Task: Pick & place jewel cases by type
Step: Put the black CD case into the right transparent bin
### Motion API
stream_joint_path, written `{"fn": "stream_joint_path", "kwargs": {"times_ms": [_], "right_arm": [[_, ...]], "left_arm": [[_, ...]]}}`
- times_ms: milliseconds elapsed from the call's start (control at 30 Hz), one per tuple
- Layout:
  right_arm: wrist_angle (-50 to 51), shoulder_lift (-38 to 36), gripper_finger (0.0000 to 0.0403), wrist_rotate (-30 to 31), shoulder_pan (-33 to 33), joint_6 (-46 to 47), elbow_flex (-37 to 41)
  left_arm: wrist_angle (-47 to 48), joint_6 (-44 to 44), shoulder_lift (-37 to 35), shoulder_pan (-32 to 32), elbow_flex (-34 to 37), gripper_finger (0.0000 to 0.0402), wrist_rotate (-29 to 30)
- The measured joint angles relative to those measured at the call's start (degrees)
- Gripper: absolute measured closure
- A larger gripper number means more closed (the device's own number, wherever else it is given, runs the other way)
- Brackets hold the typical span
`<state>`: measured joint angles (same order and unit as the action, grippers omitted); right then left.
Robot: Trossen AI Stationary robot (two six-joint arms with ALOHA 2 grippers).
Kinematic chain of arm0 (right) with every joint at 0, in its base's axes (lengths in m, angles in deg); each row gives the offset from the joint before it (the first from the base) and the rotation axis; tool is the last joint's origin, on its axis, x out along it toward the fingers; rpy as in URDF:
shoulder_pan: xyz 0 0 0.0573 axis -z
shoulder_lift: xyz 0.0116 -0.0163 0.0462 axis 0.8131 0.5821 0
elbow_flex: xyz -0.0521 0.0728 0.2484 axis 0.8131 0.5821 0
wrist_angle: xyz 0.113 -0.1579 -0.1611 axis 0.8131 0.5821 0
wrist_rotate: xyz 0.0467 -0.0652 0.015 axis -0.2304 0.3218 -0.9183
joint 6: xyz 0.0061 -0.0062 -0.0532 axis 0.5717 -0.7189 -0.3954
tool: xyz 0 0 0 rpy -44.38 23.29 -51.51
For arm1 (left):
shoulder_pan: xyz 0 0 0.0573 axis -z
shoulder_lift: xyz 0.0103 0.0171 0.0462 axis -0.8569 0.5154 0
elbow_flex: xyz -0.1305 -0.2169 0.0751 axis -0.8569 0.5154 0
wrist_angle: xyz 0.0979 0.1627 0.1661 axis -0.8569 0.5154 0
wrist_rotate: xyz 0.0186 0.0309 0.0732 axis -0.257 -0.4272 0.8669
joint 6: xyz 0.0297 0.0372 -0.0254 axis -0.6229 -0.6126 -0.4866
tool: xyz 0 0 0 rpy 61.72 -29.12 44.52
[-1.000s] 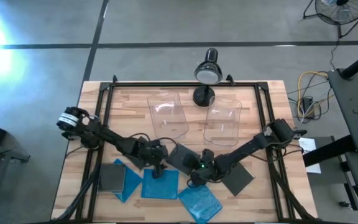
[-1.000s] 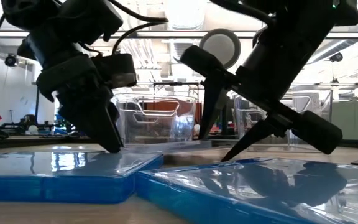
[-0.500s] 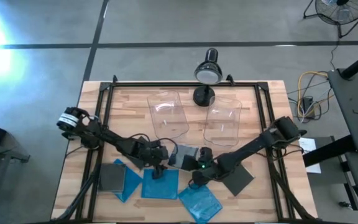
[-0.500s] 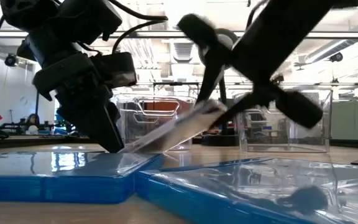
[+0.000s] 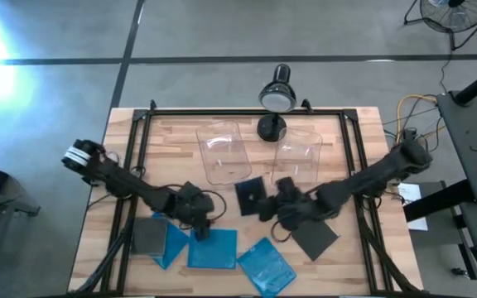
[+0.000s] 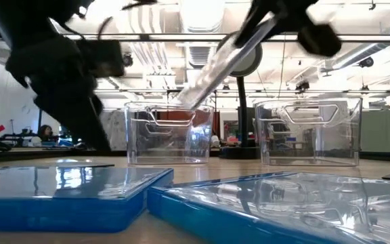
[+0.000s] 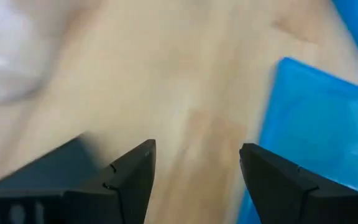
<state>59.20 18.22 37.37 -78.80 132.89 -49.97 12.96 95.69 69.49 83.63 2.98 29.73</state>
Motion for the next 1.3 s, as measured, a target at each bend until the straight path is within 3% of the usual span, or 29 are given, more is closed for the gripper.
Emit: {"fn": "stream_joint_path", "kwargs": {"times_ms": [133,233,467,600,900,1167,1300], "right_arm": [[14.2,-9.6,0.0375,4.3,0.9,-6.5,-0.2],[26.2,-15.7,0.0375,1.9,3.6,-11.9,-0.2],[34.4,-25.0,0.0374,-2.9,11.3,-32.1,-0.2],[37.3,-25.1,0.0374,-11.3,17.3,-45.6,0.2],[33.1,-17.7,0.0374,-39.7,27.8,-67.5,3.6],[31.3,-14.7,0.037,-40.2,33.8,-71.4,6.0],[28.3,-14.2,0.0352,-45.8,36.9,-71.0,7.1]], "left_arm": [[7.5,8.3,-6.1,2.7,0.0,0.0188,5.8],[10.5,14.3,-9.8,3.8,0.0,0.0188,9.6],[11.0,19.0,-14.0,4.2,0.1,0.0188,13.7],[11.1,20.2,-13.9,4.2,0.1,0.0188,13.6],[11.0,25.3,-13.5,4.3,0.1,0.0188,13.6],[11.0,27.0,-13.3,4.6,0.1,0.0188,13.6],[11.0,27.1,-13.3,4.7,0.1,0.0188,13.6]]}}
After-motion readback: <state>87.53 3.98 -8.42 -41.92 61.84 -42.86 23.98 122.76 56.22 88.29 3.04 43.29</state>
